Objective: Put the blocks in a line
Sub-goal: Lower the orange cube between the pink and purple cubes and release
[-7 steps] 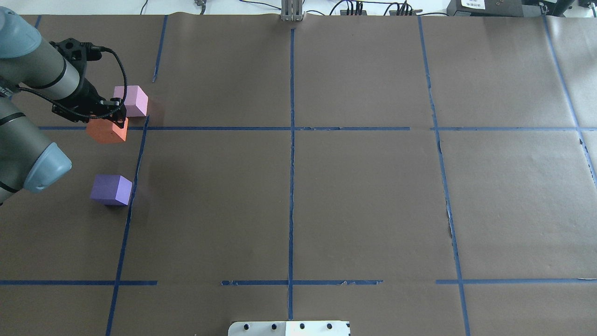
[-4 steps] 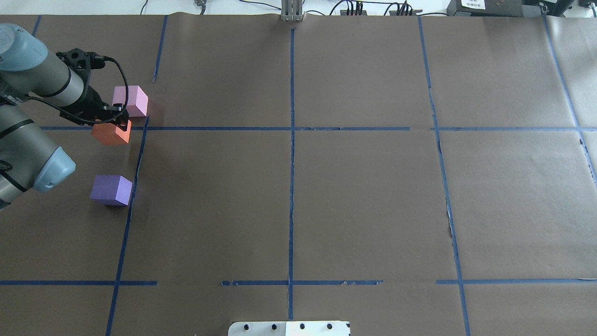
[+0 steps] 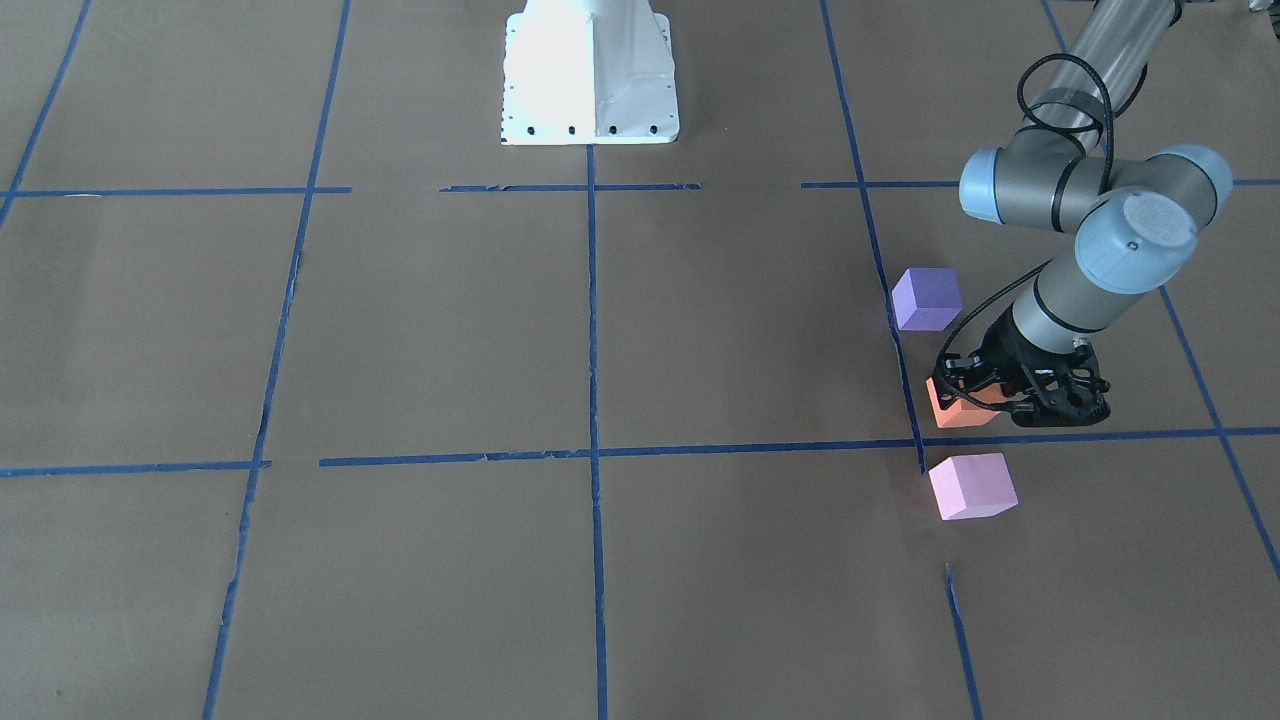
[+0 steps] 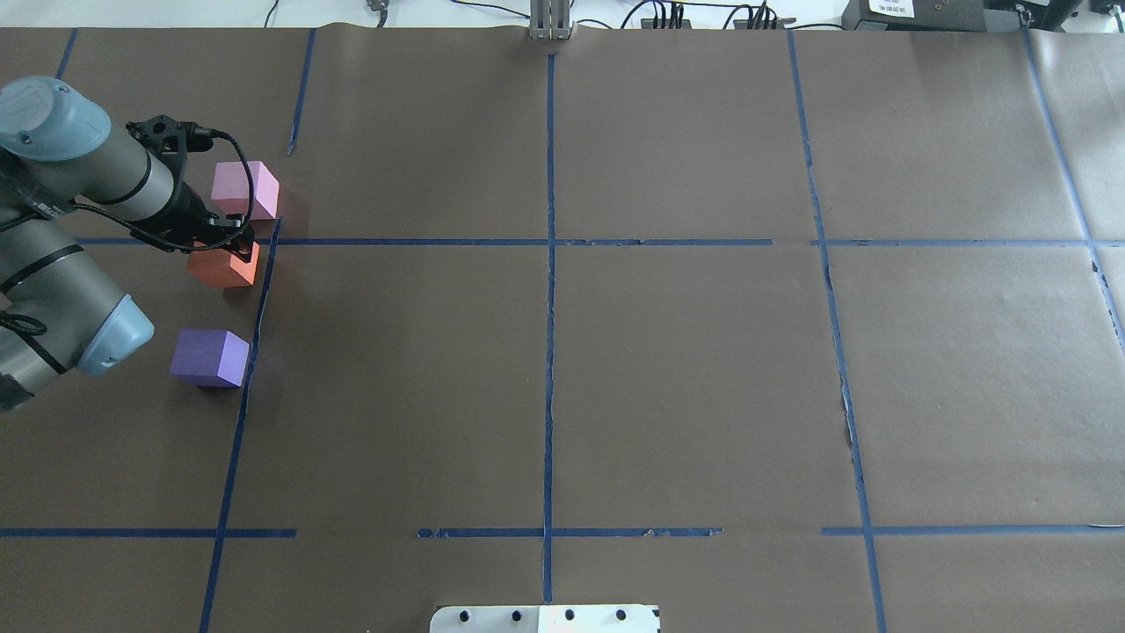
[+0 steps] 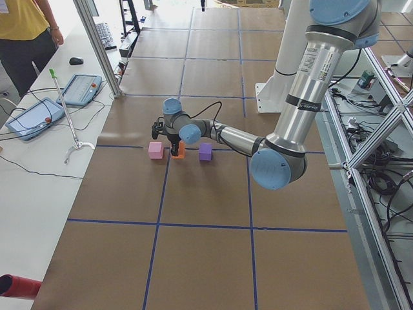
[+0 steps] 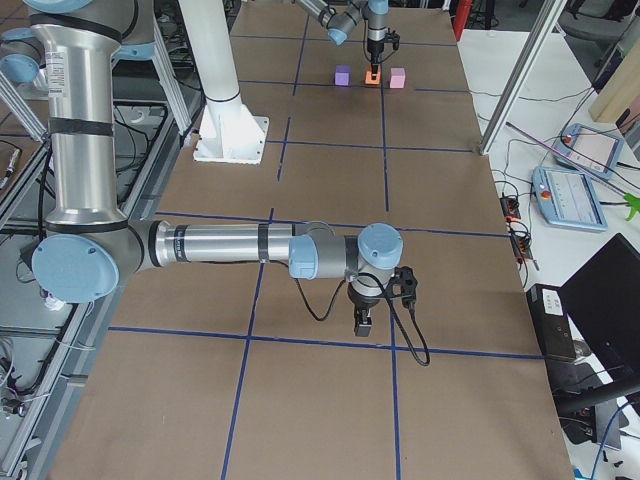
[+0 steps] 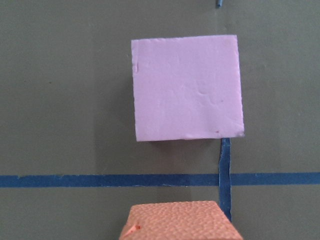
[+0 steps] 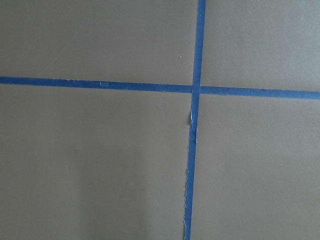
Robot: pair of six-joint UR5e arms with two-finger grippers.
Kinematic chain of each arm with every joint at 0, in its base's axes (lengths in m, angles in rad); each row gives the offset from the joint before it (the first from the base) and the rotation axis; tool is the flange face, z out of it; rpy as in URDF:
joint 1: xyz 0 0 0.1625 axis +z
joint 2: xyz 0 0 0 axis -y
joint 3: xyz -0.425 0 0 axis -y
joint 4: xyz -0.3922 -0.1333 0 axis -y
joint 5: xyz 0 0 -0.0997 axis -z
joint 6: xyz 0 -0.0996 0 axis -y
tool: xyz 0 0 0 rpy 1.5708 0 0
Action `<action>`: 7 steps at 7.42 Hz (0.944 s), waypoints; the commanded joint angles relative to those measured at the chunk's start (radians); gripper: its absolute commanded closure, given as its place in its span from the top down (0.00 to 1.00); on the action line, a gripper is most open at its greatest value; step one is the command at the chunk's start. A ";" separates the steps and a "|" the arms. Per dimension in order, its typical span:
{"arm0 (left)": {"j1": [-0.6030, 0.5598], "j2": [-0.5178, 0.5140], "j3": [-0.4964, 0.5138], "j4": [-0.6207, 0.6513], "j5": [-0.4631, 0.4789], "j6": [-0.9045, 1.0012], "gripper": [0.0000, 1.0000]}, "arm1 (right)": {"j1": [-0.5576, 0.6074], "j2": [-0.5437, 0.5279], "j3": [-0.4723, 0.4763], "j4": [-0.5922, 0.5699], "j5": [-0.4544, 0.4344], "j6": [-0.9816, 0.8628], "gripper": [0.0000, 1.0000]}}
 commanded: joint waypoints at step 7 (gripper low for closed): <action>0.013 0.006 0.013 -0.009 0.002 -0.001 1.00 | 0.000 0.000 0.000 0.000 0.000 0.000 1.00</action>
